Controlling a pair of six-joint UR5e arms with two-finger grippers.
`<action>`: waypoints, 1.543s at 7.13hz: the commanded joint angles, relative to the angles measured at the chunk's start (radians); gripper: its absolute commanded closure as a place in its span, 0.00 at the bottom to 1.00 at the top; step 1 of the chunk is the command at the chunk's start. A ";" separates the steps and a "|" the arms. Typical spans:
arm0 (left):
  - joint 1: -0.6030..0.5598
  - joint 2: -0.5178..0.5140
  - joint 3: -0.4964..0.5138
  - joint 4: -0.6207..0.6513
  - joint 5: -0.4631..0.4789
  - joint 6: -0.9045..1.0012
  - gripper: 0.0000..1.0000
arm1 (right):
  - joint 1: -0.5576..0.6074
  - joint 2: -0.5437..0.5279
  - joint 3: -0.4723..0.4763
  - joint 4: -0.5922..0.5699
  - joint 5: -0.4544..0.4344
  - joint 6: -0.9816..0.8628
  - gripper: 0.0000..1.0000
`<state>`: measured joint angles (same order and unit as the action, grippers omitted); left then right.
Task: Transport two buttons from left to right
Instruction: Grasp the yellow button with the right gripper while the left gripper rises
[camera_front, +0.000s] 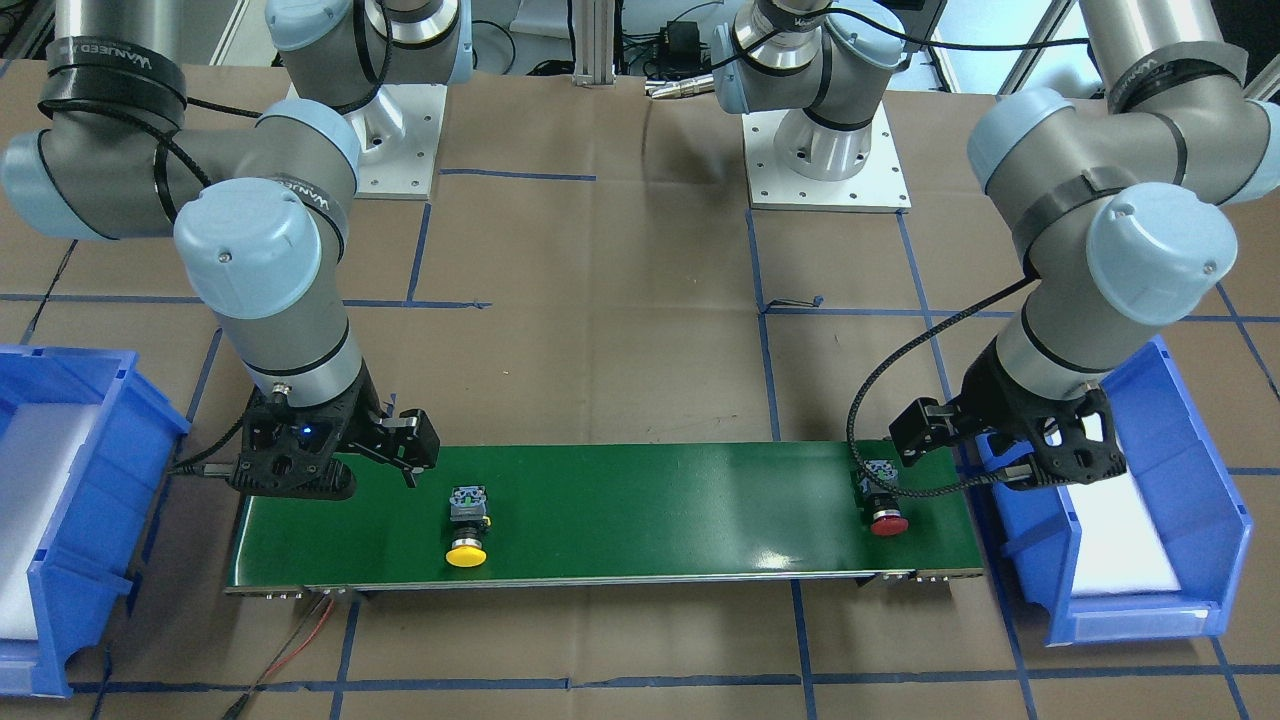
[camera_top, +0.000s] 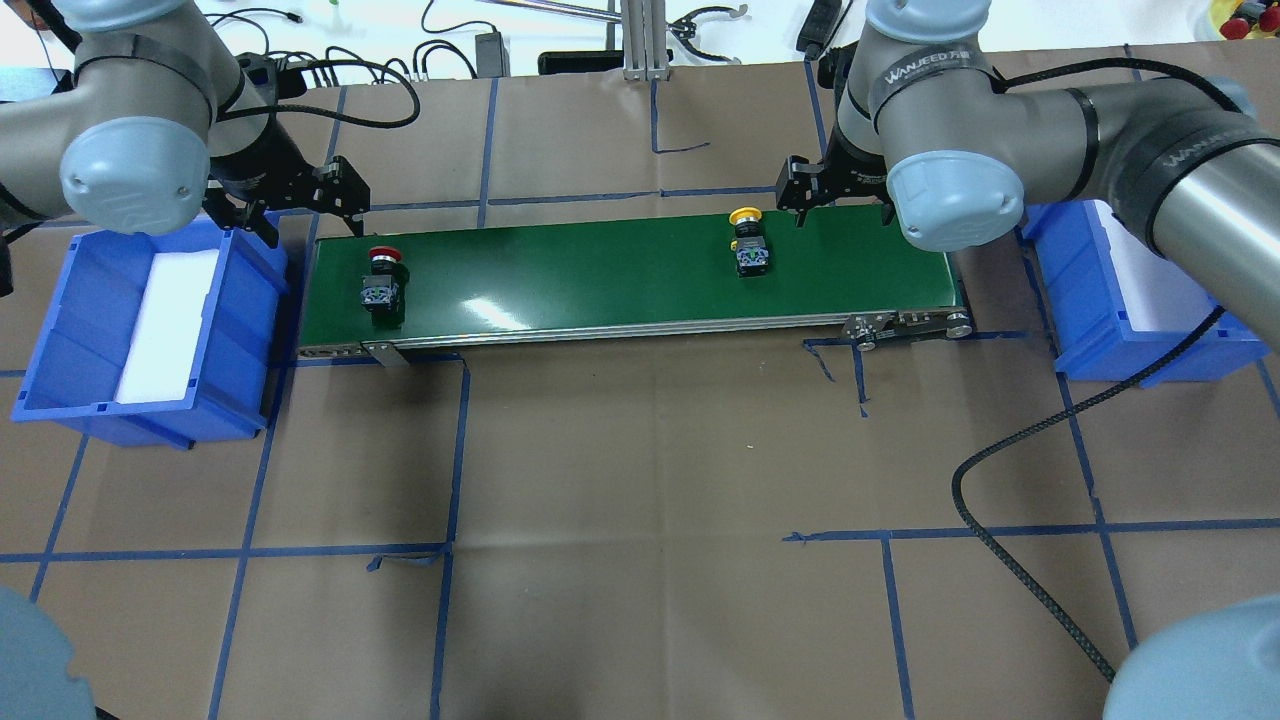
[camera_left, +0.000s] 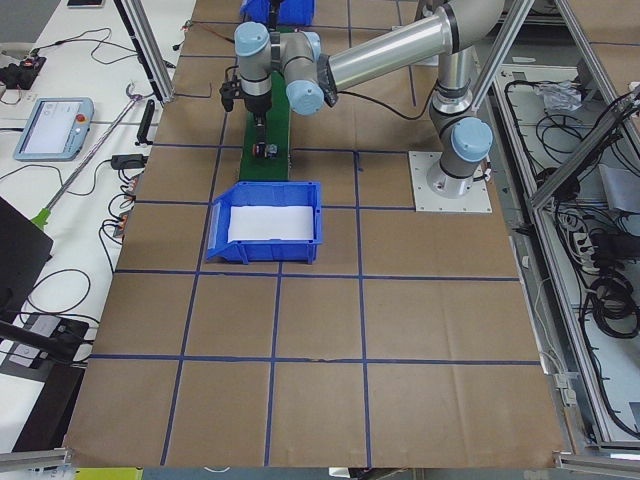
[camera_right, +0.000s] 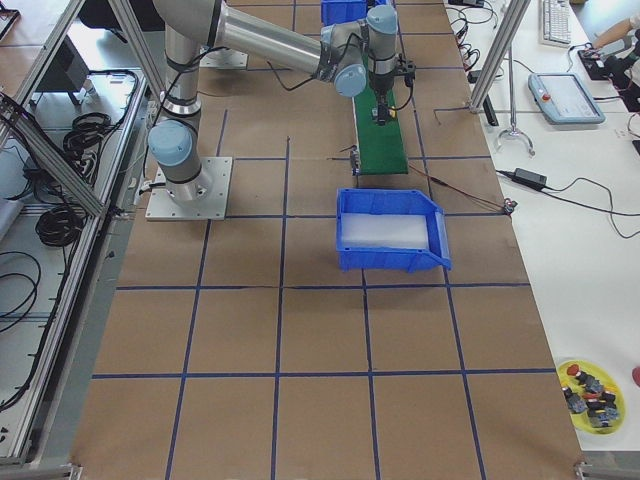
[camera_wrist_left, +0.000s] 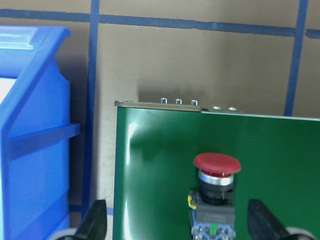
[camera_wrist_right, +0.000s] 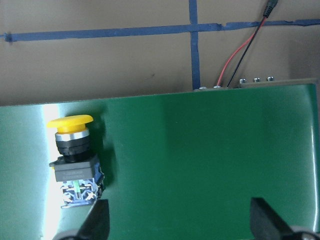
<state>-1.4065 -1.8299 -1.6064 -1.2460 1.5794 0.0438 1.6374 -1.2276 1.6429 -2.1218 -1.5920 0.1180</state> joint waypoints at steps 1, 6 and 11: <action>-0.069 0.102 0.019 -0.116 -0.006 -0.054 0.00 | 0.001 0.051 -0.056 0.000 0.046 0.028 0.00; -0.075 0.239 -0.046 -0.217 -0.012 -0.090 0.00 | 0.009 0.132 -0.097 -0.003 0.046 0.031 0.00; -0.078 0.233 -0.016 -0.220 -0.015 -0.107 0.00 | 0.009 0.188 -0.092 -0.046 0.011 0.028 0.11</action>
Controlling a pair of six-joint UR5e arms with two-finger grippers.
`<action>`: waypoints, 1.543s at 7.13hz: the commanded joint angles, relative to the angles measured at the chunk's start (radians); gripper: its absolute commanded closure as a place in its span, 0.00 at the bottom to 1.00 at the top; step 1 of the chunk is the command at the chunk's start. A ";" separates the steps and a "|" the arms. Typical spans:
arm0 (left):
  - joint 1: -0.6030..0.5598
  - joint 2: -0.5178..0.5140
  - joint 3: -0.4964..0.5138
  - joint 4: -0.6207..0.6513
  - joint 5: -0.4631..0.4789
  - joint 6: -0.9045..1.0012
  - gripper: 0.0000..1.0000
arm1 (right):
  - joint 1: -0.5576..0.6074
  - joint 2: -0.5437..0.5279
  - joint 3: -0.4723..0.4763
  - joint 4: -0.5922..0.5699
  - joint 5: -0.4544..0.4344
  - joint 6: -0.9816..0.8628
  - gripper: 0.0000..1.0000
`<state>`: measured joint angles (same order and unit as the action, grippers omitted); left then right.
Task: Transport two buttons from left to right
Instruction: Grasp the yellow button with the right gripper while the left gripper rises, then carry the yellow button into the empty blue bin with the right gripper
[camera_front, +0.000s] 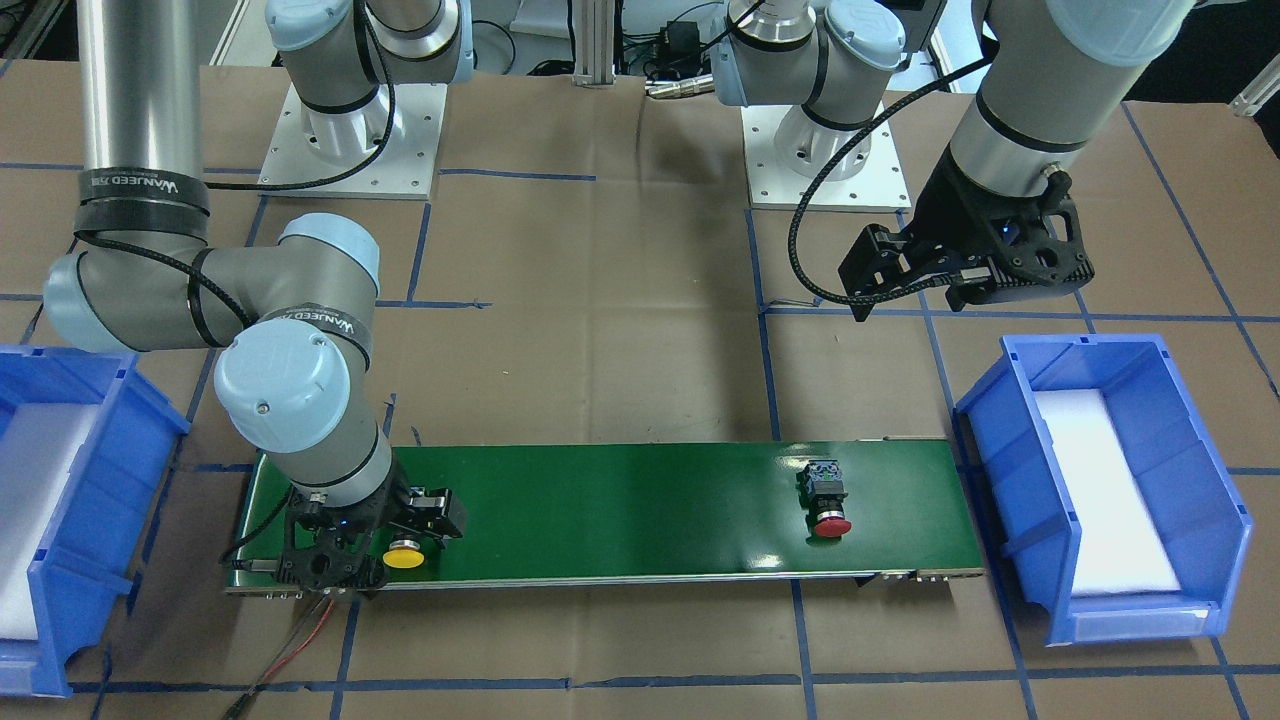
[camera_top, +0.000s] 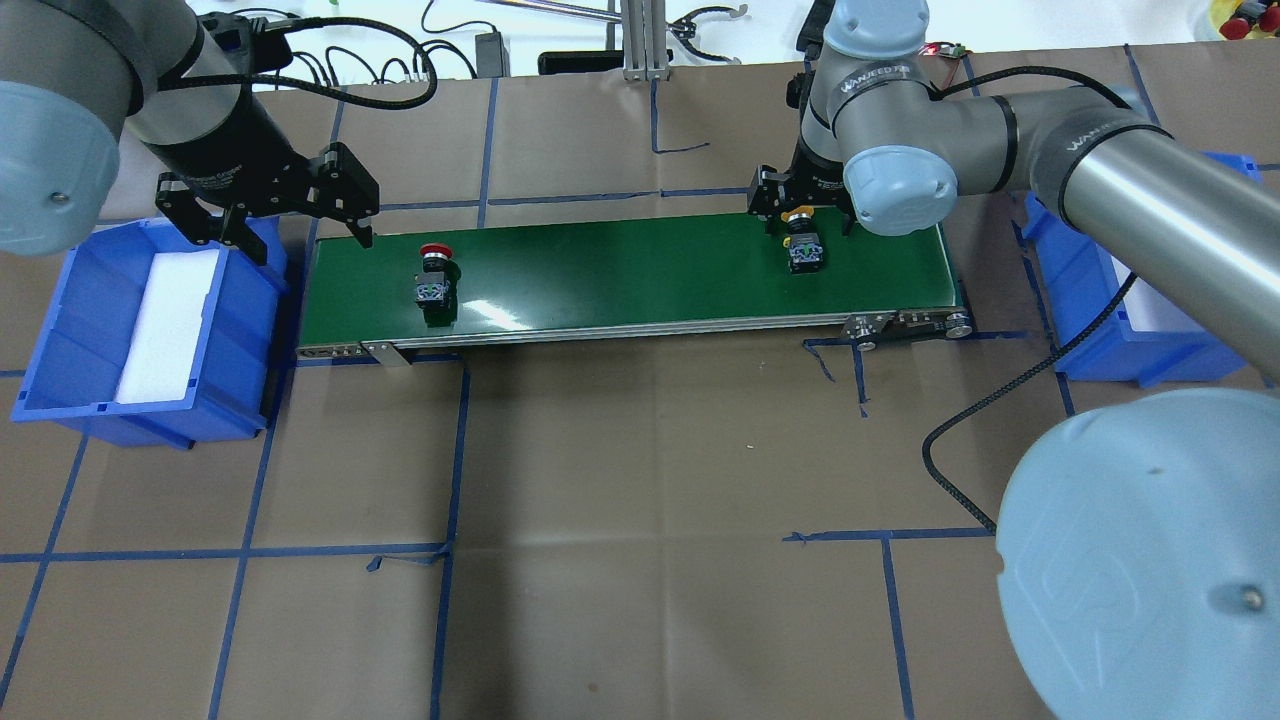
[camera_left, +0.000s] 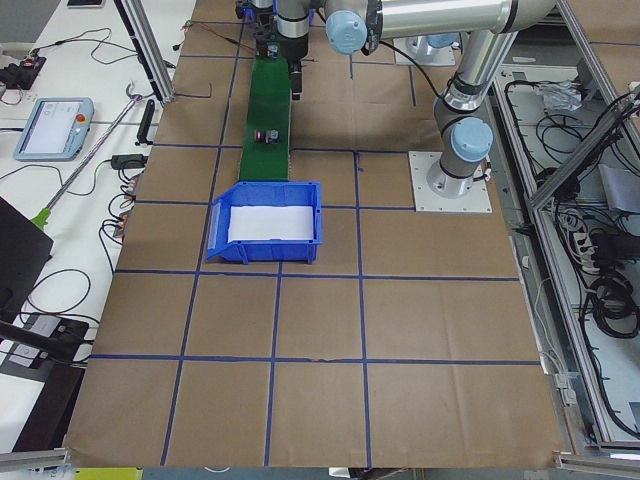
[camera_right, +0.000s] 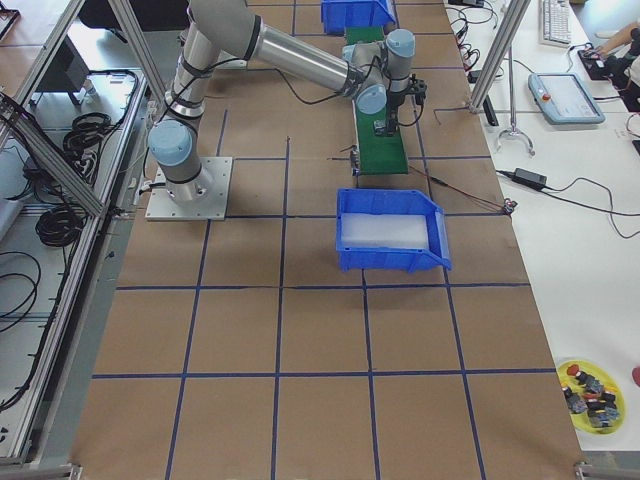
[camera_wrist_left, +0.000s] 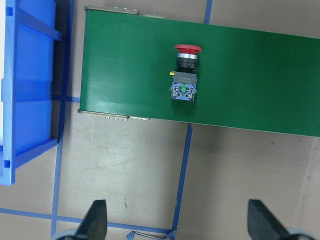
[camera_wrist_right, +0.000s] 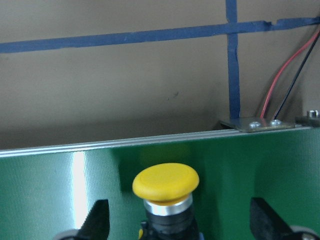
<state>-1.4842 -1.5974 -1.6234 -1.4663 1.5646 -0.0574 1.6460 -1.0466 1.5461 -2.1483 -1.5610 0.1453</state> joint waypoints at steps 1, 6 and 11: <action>-0.001 0.004 0.002 0.000 -0.001 -0.005 0.00 | 0.000 -0.001 0.006 -0.004 -0.022 -0.003 0.51; -0.037 0.010 0.000 0.012 0.009 -0.016 0.00 | -0.040 -0.154 -0.011 0.169 -0.030 -0.013 0.96; -0.033 0.016 -0.004 0.015 0.009 -0.005 0.00 | -0.563 -0.299 -0.023 0.361 -0.017 -0.680 0.96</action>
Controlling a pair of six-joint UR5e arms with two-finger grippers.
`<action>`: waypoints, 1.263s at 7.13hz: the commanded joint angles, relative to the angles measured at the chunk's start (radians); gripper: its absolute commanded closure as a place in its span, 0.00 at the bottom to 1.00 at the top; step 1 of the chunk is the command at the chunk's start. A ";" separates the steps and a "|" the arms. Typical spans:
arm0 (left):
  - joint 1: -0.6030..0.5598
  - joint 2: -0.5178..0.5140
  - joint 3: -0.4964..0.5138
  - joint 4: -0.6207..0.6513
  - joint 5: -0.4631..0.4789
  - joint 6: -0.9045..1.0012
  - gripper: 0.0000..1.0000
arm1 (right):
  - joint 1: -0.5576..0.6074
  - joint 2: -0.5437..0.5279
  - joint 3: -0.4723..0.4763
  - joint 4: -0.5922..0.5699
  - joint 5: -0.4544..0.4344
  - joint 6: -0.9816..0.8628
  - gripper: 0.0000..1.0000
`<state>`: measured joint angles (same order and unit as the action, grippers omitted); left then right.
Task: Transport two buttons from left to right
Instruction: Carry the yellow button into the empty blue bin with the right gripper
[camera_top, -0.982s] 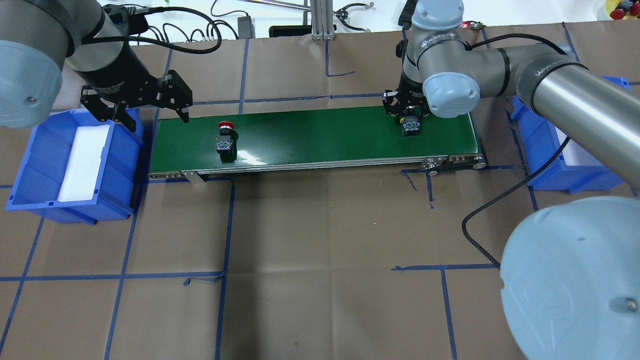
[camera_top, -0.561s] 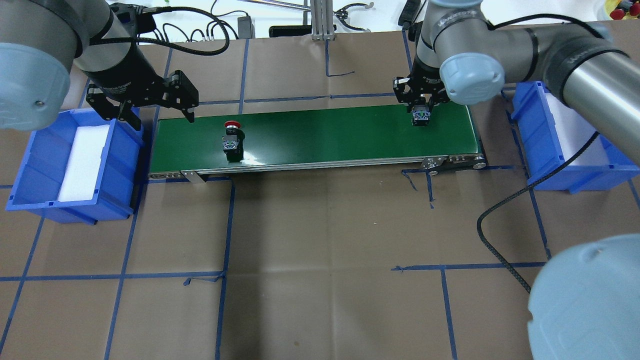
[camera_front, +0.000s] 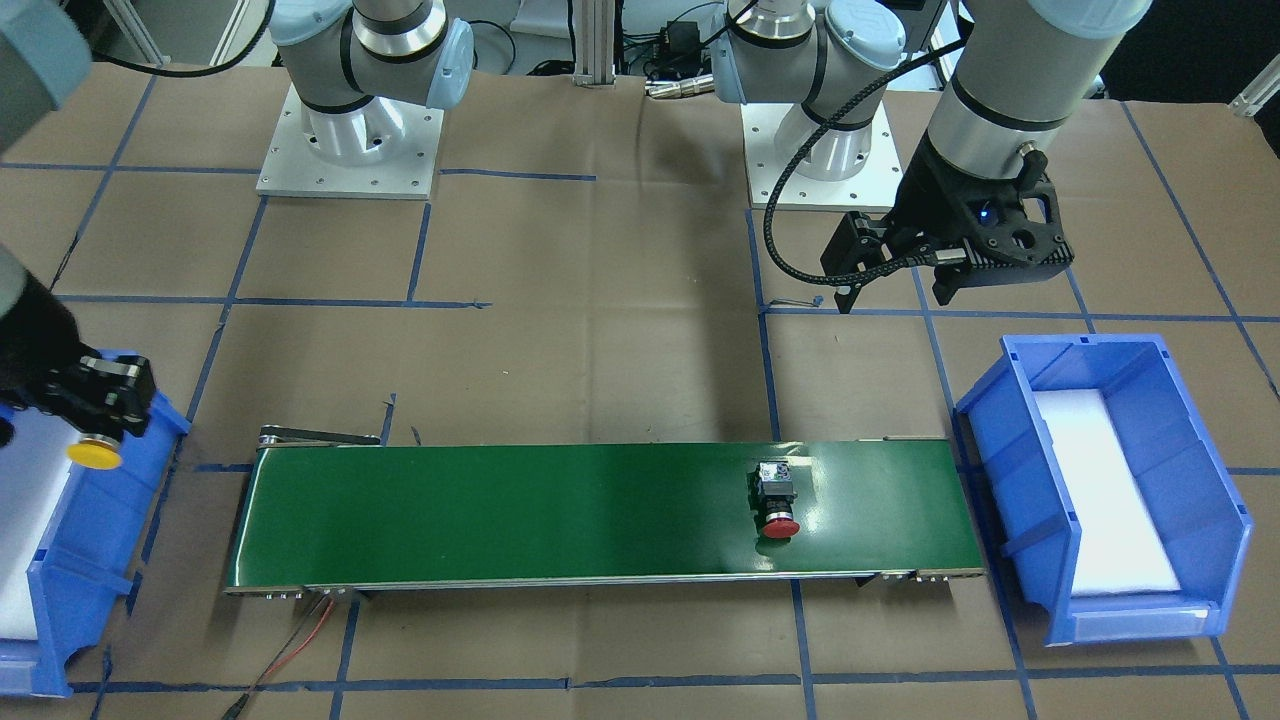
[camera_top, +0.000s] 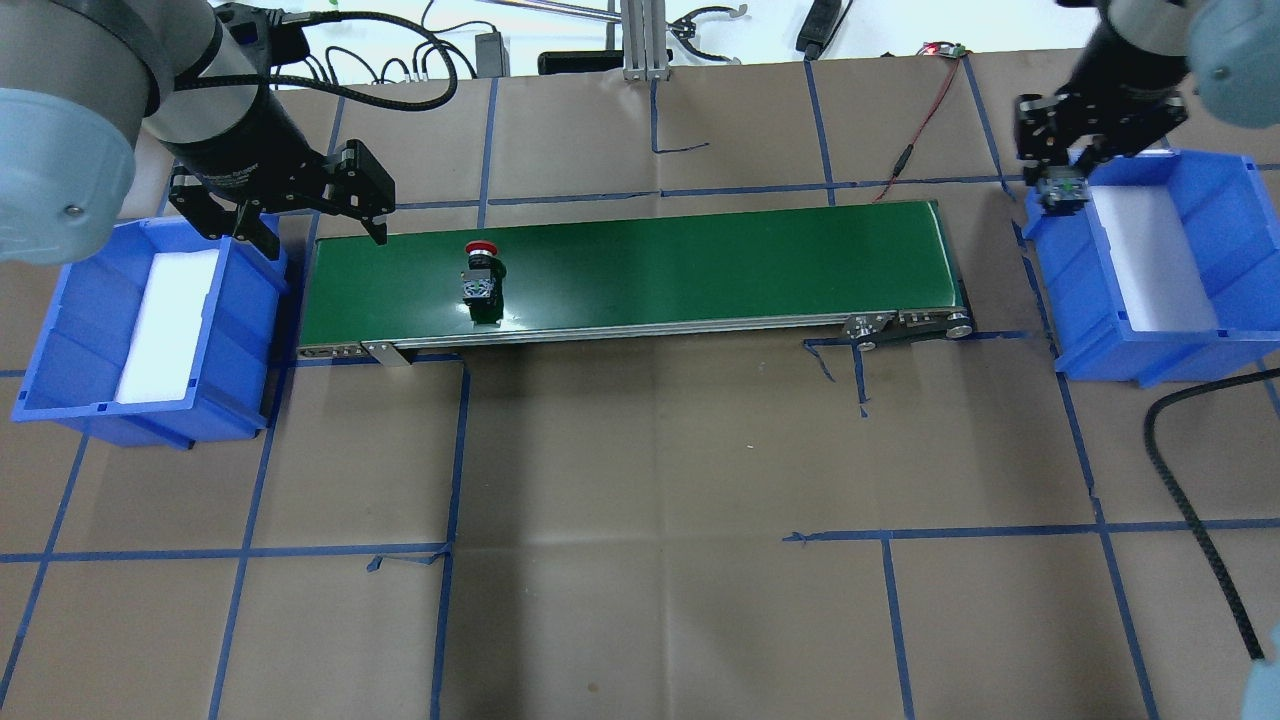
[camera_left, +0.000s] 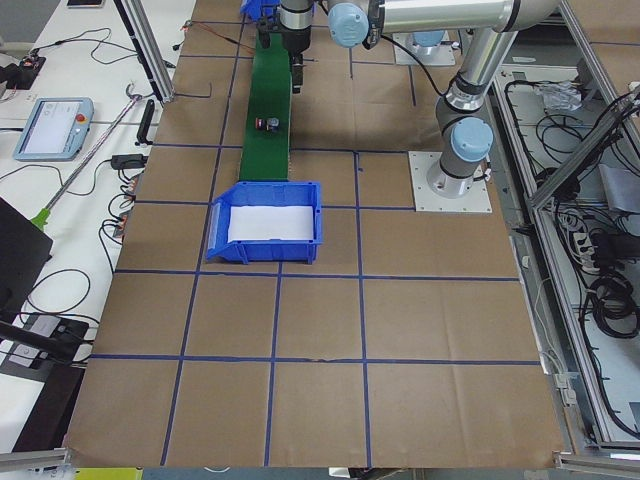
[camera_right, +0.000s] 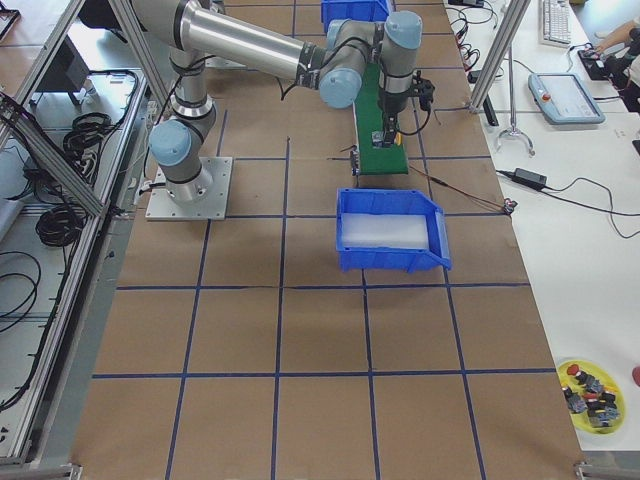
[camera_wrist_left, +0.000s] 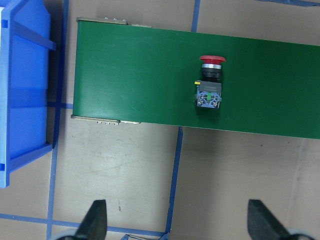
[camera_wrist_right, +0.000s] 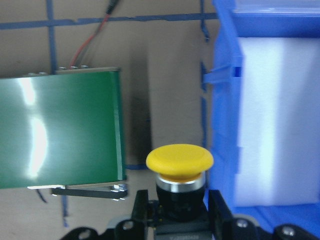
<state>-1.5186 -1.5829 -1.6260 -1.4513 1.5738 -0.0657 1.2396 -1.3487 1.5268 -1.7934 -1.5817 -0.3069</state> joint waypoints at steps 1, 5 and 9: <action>0.000 0.001 -0.003 0.000 0.000 0.003 0.00 | -0.220 0.014 -0.008 -0.007 -0.003 -0.320 0.96; 0.000 0.003 -0.011 0.002 0.000 0.003 0.00 | -0.233 0.103 0.116 -0.292 0.009 -0.314 0.96; 0.000 0.003 -0.011 0.002 -0.001 0.001 0.00 | -0.236 0.152 0.239 -0.442 0.006 -0.287 0.97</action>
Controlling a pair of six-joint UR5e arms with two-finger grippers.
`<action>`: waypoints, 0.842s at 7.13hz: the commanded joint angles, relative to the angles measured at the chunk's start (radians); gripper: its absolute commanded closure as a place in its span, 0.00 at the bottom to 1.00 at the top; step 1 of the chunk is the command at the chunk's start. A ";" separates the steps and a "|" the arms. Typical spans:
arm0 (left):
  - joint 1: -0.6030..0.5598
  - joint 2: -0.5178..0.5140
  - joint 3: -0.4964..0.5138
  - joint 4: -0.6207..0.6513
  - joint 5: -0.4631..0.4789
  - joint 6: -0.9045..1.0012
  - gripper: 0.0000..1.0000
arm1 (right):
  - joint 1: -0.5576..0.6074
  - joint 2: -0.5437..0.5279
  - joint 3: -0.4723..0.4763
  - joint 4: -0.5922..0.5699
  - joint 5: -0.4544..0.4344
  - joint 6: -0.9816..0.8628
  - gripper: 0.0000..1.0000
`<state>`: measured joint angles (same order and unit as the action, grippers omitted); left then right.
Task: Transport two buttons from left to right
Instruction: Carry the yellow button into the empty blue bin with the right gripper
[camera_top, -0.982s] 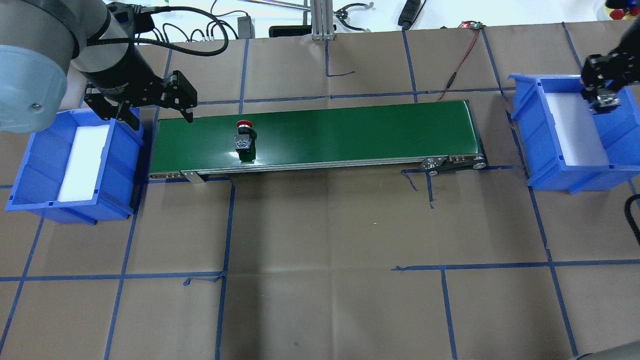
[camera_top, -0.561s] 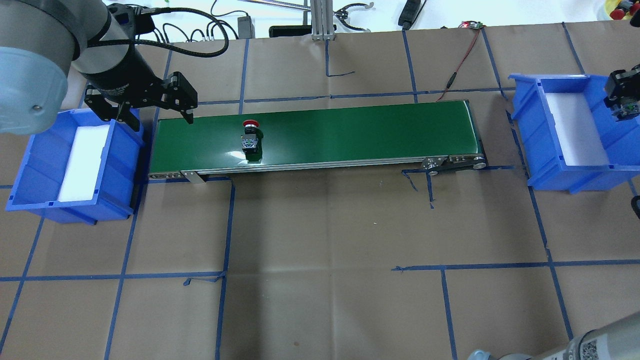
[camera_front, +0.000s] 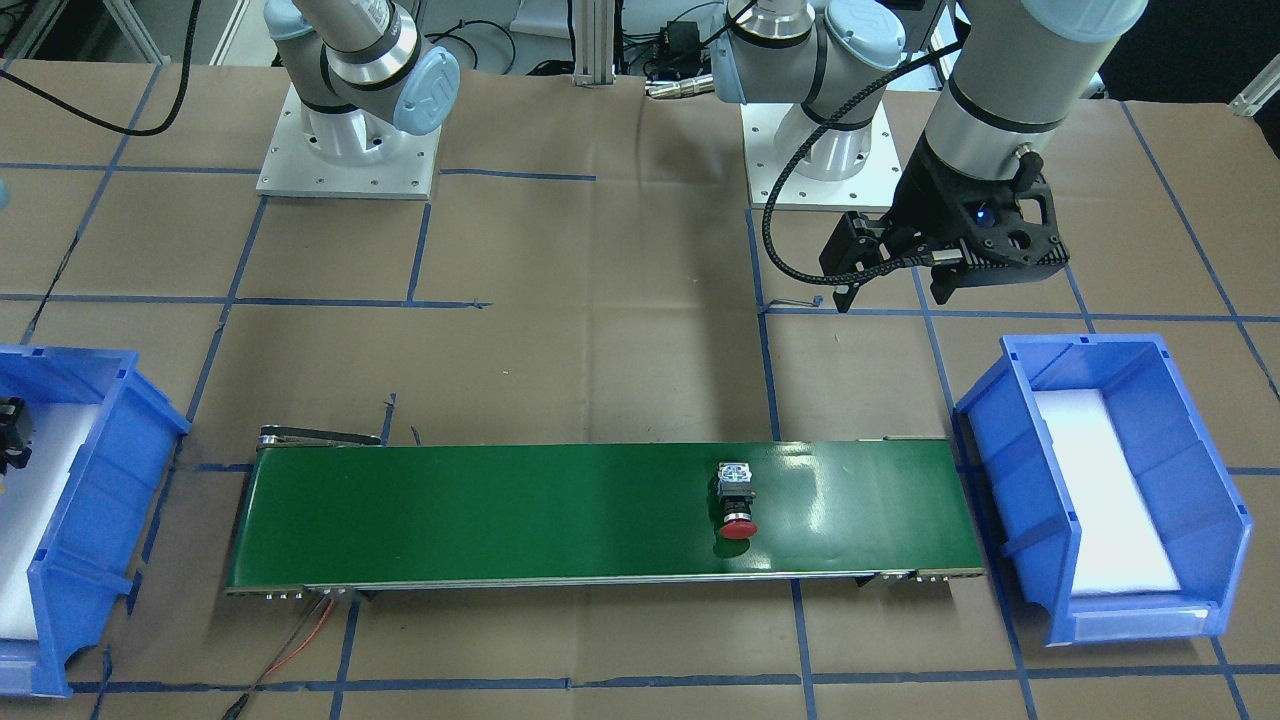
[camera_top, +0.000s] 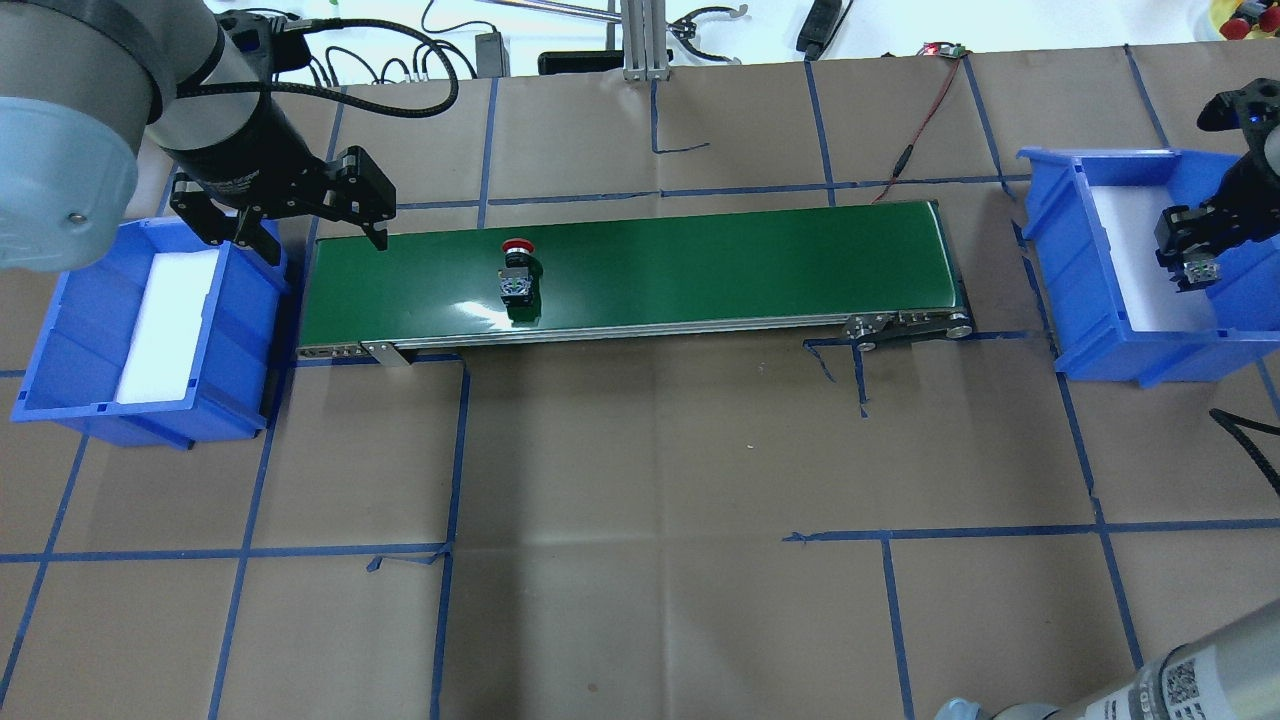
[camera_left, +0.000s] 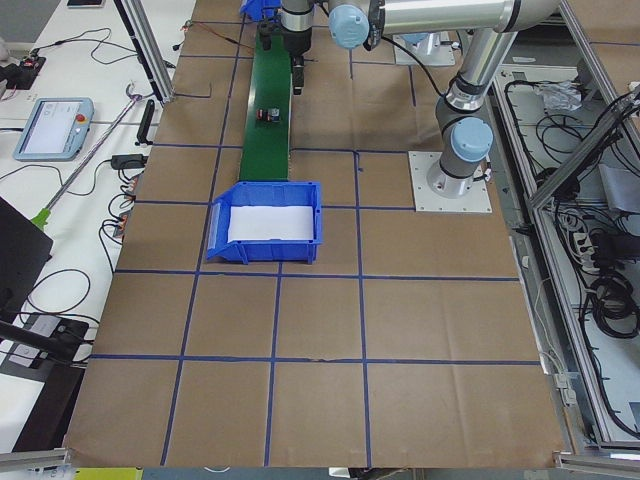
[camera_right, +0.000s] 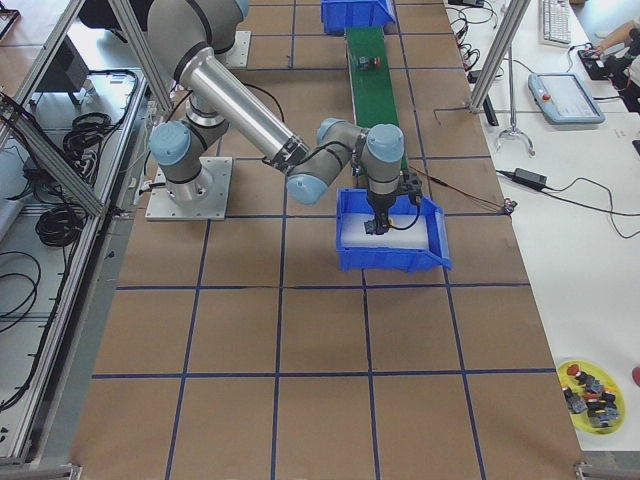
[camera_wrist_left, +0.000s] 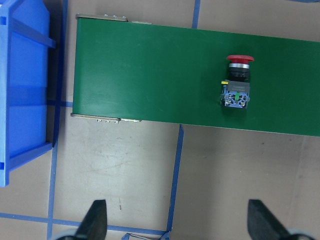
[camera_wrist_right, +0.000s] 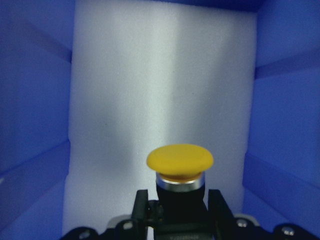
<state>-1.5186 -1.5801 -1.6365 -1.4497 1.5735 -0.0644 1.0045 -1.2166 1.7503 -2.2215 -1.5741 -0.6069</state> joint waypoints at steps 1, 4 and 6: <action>0.000 0.000 -0.002 0.000 -0.001 0.000 0.00 | -0.007 0.023 0.034 -0.014 -0.001 0.030 0.98; 0.000 0.000 0.000 0.002 -0.001 0.000 0.00 | -0.009 0.031 0.060 -0.014 0.002 0.053 0.98; 0.000 0.000 0.001 0.003 -0.001 -0.002 0.00 | -0.009 0.034 0.069 -0.014 0.000 0.068 0.97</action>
<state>-1.5186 -1.5800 -1.6358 -1.4471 1.5723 -0.0648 0.9956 -1.1856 1.8143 -2.2350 -1.5727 -0.5479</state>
